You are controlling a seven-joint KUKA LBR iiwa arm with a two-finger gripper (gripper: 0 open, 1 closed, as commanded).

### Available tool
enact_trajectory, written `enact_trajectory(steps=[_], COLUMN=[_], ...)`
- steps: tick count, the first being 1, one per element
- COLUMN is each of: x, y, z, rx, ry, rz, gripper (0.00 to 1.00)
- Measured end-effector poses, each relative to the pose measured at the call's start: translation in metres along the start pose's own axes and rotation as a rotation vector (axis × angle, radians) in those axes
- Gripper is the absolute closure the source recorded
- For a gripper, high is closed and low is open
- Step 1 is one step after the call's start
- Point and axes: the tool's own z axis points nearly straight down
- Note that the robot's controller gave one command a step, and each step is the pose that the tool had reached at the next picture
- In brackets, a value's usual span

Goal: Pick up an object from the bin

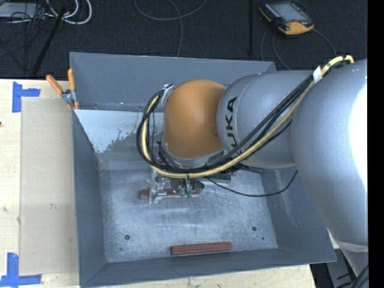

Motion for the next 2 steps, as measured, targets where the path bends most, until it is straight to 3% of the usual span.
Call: enact_trajectory(steps=[1,2], x=[0.003,-0.018], y=[0.000,-0.004], z=[-0.058,-0.103], rx=[0.001,-0.001], ry=[0.001,-0.006], rz=[-0.004,-0.018], gripper=[1.00,1.00])
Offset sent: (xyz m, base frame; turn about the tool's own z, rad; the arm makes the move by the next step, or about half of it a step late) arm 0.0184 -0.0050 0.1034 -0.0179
